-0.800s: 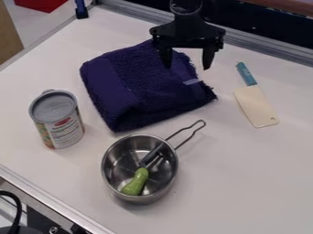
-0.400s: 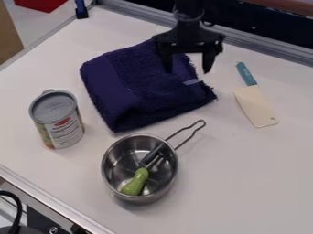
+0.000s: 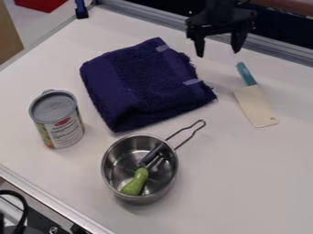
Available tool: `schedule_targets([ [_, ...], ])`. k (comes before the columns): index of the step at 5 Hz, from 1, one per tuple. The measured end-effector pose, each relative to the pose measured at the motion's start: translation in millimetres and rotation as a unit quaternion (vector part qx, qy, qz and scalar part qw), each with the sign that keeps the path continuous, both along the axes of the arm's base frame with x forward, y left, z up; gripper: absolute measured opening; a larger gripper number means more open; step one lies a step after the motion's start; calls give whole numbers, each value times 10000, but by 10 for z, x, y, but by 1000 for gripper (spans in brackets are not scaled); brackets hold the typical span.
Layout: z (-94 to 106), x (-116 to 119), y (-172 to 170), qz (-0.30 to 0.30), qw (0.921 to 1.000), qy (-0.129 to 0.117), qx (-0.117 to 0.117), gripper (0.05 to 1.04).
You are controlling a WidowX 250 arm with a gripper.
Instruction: Moved the knife to the left side of the blue cloth
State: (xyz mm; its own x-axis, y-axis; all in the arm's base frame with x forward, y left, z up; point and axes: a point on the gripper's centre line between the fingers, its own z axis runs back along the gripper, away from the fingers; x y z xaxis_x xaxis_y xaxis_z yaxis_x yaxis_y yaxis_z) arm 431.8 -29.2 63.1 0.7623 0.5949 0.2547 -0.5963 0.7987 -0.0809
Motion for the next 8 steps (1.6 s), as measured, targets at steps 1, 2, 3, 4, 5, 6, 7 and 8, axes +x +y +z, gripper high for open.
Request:
schedule_targets([
  [1, -175, 201, -149, 319, 9995, -14, 9, 999],
  [2, -332, 300, -327, 331, 9994, 1, -68, 999],
  [3, -503, 296, -448, 279, 9995, 89, -103, 999],
  [4, -533, 301, -475, 336, 9992, 130, -190, 989],
  [5, -577, 331, -473, 482, 9977, 301, -379, 911],
  [6, -610, 335, -436, 420, 9974, 132, -573, 636],
  [7, -627, 328, -382, 434, 9972, 101, -609, 349],
  [8, -613, 300, -340, 380, 9972, -25, -651, 213],
])
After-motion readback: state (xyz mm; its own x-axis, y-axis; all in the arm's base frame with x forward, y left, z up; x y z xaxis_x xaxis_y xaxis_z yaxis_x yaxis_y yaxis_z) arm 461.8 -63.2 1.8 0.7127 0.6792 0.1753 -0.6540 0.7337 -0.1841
